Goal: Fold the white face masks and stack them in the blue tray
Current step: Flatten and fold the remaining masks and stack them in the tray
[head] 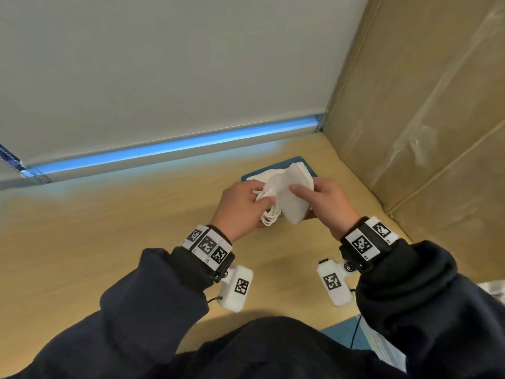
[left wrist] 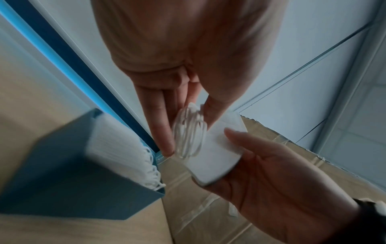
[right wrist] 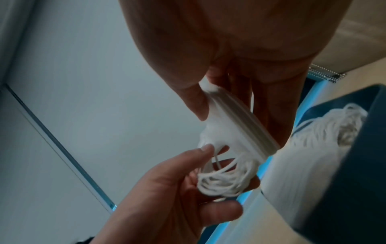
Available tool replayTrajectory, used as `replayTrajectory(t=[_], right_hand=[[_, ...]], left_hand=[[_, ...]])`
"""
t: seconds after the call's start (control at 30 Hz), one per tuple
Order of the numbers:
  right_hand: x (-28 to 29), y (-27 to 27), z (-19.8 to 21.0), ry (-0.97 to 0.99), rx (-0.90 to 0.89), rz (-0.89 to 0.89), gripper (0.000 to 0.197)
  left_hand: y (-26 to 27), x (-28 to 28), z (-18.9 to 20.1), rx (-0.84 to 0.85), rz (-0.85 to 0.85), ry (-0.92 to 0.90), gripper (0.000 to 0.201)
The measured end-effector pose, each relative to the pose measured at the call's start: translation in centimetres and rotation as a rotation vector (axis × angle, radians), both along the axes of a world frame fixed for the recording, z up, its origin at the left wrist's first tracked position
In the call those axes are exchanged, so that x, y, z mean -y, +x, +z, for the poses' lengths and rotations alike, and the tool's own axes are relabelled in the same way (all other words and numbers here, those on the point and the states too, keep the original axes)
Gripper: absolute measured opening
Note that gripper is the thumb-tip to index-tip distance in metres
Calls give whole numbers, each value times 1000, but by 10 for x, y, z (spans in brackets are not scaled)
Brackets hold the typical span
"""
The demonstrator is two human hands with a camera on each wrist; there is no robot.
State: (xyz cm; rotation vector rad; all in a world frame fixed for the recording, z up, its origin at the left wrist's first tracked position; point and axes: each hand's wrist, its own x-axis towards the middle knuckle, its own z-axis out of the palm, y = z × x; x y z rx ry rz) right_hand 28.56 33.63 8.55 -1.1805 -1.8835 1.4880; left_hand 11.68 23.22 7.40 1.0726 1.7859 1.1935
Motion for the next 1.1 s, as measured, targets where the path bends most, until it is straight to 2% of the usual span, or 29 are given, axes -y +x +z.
replayTrajectory(t=[0.13, 0.3, 0.4, 0.5, 0.63, 0.73, 0.83, 0.97, 1.1], right_hand=[[-38, 17, 10, 41, -38, 56, 21], [-85, 15, 15, 98, -66, 48, 18], [-105, 5, 7, 95, -40, 59, 26], [-118, -1, -10, 96, 8, 70, 39], [-135, -5, -30, 64, 61, 32, 35], [-152, -3, -50, 14, 109, 24, 31], [-158, 0, -62, 36, 154, 39, 40], [-159, 10, -63, 117, 169, -7, 32], [-167, 11, -76, 231, 325, 3, 24]], left_hand=[[33, -49, 6, 96, 22, 46, 32], [52, -104, 10, 44, 8, 103, 48], [51, -126, 4, 72, 23, 84, 50], [48, -139, -13, 254, 67, 32, 52], [49, -163, -28, 391, 97, -61, 54], [52, -180, -40, 418, 82, -173, 45], [49, -187, -52, 354, 56, -272, 40], [40, -190, -62, 159, 140, -283, 37], [51, -192, -64, -112, 16, -360, 31]])
